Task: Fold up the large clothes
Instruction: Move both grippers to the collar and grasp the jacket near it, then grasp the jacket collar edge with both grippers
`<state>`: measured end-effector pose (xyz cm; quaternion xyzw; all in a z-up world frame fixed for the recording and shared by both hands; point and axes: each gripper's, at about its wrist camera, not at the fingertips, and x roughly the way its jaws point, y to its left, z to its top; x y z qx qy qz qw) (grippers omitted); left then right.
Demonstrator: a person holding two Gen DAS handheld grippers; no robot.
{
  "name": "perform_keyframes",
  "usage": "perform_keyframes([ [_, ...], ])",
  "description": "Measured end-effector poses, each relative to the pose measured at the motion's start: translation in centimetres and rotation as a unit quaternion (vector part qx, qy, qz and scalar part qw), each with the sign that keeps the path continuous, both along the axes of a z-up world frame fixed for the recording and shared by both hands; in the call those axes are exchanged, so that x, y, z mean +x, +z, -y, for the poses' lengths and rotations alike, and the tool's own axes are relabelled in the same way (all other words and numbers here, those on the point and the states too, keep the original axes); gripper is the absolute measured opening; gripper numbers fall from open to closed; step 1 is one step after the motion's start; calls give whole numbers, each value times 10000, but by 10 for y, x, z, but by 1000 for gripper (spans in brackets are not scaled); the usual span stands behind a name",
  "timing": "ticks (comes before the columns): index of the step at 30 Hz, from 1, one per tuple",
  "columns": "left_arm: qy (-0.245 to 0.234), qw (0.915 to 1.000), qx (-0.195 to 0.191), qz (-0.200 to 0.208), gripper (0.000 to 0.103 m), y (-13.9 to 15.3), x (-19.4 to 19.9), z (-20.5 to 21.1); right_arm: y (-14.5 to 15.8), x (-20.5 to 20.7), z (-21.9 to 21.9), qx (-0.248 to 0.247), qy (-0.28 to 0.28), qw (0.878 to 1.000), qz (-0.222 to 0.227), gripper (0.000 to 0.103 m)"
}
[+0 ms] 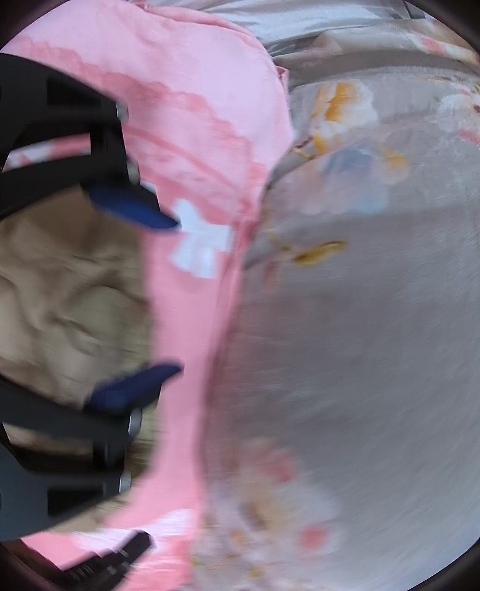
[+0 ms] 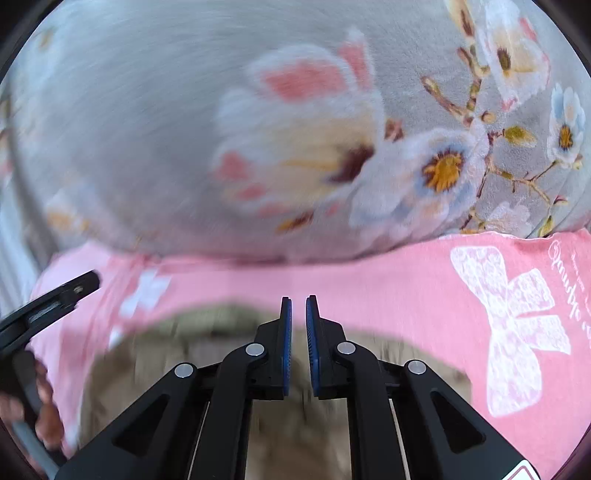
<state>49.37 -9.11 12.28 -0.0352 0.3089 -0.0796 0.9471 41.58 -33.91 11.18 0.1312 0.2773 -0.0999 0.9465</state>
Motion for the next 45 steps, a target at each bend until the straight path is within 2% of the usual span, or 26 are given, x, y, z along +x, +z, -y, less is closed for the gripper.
perform_keyframes([
  [2, 174, 9997, -132, -102, 86, -2, 23, 11, -11, 28, 12, 461, -139, 9988, -104, 10],
  [4, 198, 9966, -118, -791, 84, -27, 56, 27, -32, 50, 14, 653, -186, 9969, -403, 10],
  [6, 71, 9917, -98, -1282, 58, -52, 65, 33, -54, 62, 6, 536, -81, 9952, -819, 10],
  [8, -168, 9890, -59, -1472, 57, -69, 58, 37, -69, 52, -8, 338, 229, 9945, -964, 10],
  [11, -360, 9899, 348, -1326, 55, -88, 34, 38, -76, 27, -25, -260, 468, 9945, -904, 10],
  [13, -420, 9885, 561, -1340, 49, -104, 23, 36, -89, 15, -28, -459, 513, 9920, -1059, 9],
  [14, -439, 9881, 661, -1317, 48, -112, 19, 36, -98, 11, -30, -569, 521, 9902, -1161, 3],
  [16, -450, 9887, 841, -1158, 48, -123, 12, 38, -109, 9, -30, -757, 497, 9886, -1204, 0],
  [19, -473, 9885, 1017, -1015, 48, -134, 2, 40, -116, 7, -28, -689, 469, 9895, -1178, 0],
  [25, -414, 9889, 1117, -890, 50, -143, 5, 39, -126, 16, -33, -901, 401, 9875, -1231, 0],
  [45, -295, 9888, 1269, -734, 51, -150, 2, 48, -129, 20, -19, -464, 500, 9908, -1169, 0],
])
